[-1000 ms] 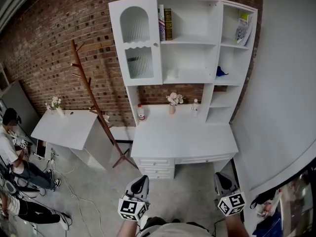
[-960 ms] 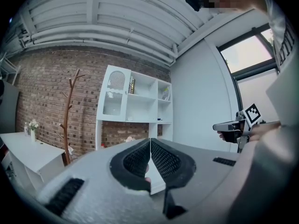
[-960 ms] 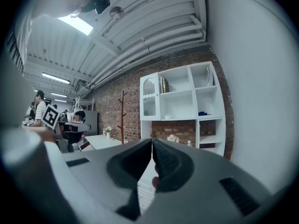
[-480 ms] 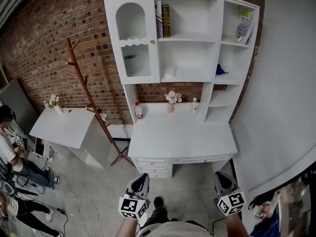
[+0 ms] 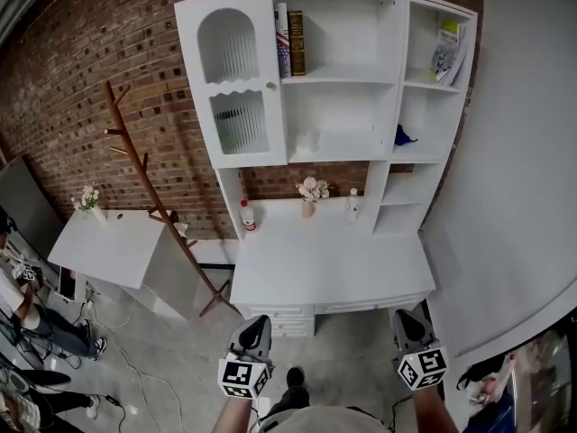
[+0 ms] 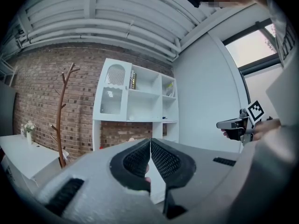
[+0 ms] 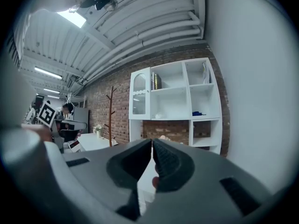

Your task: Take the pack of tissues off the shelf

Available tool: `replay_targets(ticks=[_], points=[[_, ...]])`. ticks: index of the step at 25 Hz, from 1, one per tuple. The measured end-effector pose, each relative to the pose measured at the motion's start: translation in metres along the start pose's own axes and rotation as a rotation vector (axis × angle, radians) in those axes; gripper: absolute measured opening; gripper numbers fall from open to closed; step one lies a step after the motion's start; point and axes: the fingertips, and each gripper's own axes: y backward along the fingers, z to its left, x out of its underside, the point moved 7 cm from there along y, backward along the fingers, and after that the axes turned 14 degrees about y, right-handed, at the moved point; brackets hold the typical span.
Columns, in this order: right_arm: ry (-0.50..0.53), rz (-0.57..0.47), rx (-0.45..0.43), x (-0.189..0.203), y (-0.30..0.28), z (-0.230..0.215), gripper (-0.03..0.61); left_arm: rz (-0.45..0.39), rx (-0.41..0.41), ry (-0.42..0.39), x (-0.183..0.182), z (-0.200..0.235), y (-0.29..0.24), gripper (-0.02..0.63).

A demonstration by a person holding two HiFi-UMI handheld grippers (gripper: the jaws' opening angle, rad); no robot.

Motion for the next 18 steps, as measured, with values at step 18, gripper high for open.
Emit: replay_targets(ticks=[18], points=[[-0.002,0.025,0.064,-0.015,-0.121,-0.018,0.029,0.035,0.075,0.021,-0.029,0.088,-0.121,0.025]])
